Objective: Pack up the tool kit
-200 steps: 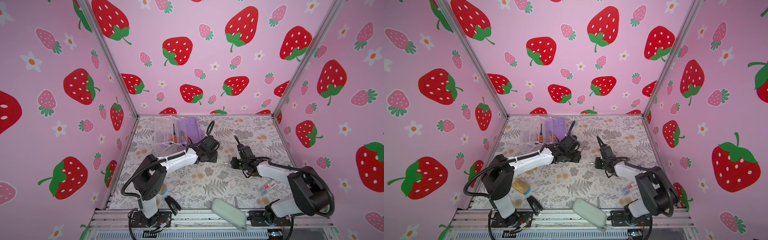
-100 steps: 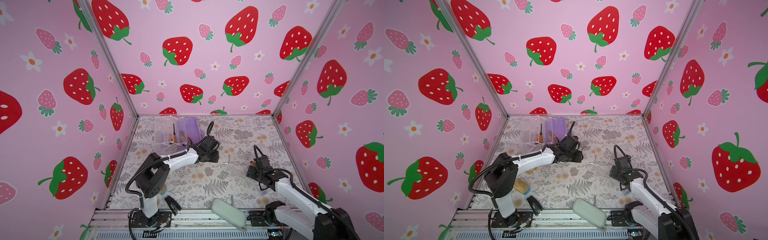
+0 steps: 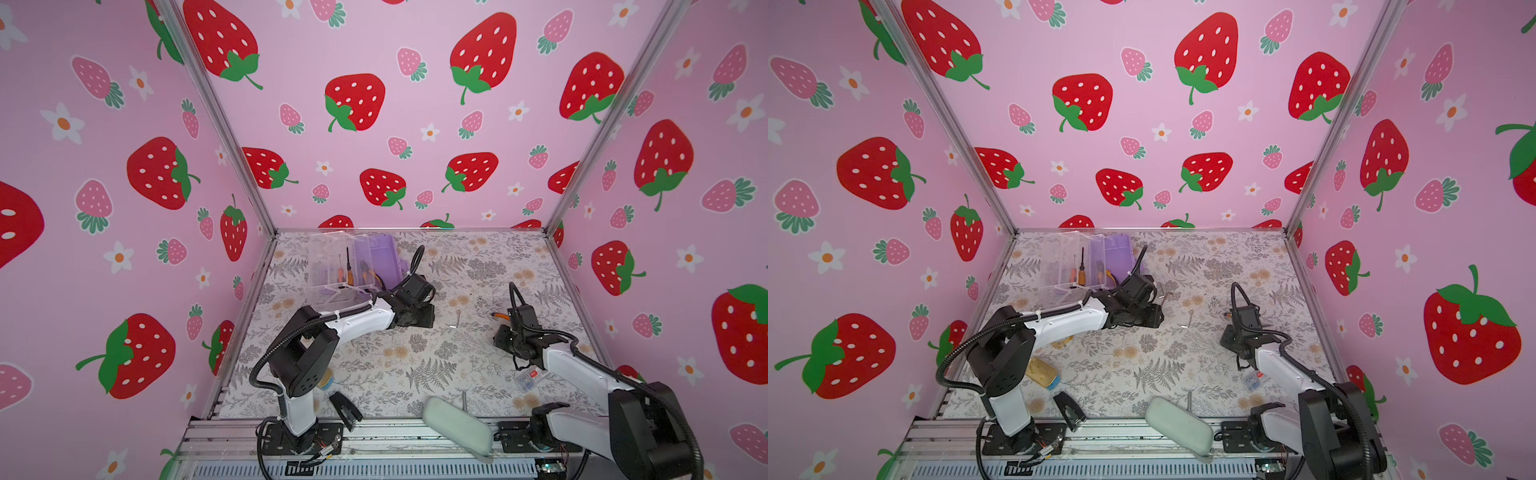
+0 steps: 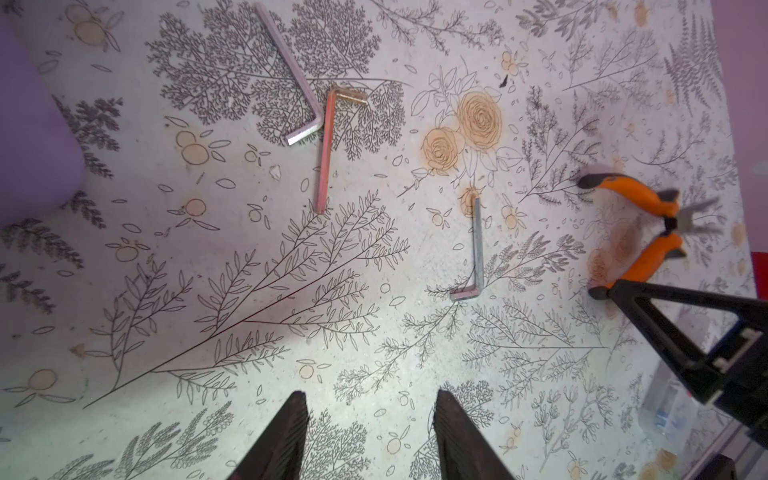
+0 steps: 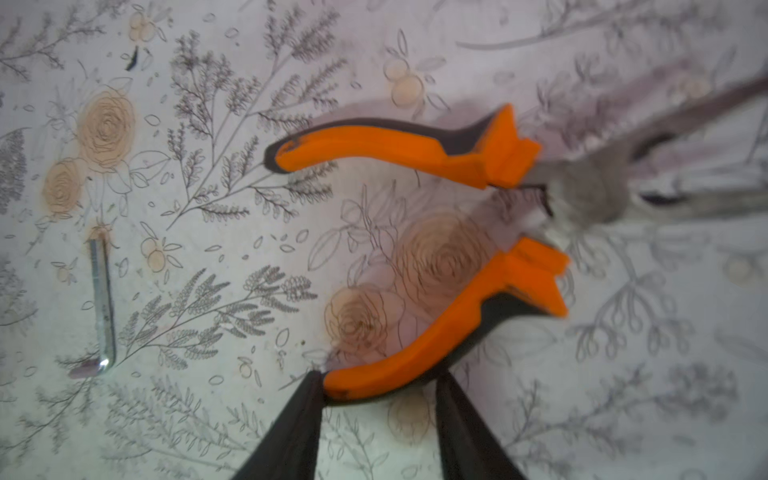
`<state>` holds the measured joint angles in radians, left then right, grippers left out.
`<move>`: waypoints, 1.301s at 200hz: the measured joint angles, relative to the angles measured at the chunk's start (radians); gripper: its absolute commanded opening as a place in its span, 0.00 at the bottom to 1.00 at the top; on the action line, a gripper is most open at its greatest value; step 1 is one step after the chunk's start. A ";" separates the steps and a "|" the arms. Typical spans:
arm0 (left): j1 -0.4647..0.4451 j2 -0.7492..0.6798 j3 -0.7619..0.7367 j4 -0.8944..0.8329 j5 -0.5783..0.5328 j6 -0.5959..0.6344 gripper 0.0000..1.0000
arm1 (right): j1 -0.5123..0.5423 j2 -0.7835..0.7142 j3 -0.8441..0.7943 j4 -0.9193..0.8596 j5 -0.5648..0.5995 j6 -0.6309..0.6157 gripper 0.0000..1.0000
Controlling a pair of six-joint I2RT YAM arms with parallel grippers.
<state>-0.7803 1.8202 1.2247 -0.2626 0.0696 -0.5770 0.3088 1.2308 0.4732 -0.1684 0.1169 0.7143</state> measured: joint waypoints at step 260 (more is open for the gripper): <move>0.014 0.038 0.139 -0.048 0.018 -0.027 0.52 | -0.034 0.111 0.084 0.031 0.023 -0.215 0.59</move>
<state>-0.7658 1.8580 1.3636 -0.3111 0.0872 -0.6044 0.2752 1.3415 0.5568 -0.1379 0.1402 0.4995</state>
